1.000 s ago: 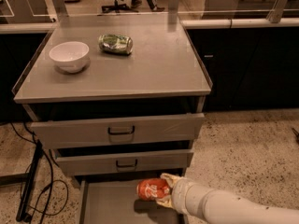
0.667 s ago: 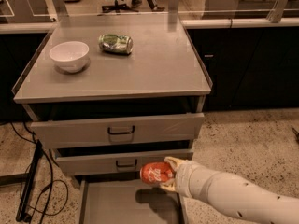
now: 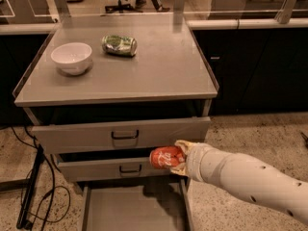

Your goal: Pick coke can from bottom drawer and place on counter

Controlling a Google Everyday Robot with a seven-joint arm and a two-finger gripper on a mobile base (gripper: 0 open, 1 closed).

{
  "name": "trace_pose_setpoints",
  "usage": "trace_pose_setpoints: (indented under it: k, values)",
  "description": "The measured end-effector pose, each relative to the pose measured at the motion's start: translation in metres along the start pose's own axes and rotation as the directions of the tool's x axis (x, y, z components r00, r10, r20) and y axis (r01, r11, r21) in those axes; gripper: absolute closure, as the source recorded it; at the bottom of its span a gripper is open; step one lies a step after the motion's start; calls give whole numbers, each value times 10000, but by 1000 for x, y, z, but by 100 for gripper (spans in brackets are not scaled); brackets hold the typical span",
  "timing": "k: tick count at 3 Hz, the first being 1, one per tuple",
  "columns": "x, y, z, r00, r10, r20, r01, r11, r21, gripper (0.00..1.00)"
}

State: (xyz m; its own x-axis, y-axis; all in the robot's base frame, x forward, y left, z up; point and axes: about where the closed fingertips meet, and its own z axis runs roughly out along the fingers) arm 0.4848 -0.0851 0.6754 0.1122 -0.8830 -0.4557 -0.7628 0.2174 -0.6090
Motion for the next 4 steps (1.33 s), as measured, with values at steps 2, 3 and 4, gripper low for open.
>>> trace_pose_setpoints:
  k: [2, 3, 4]
  values:
    - [-15, -21, -8, 9998, 90, 194, -94, 9998, 175, 100]
    - [-34, -53, -31, 9996, -236, 168, 223, 9971, 731, 100]
    - [-50, -73, -51, 9993, -242, 274, 211, 9940, 1072, 100]
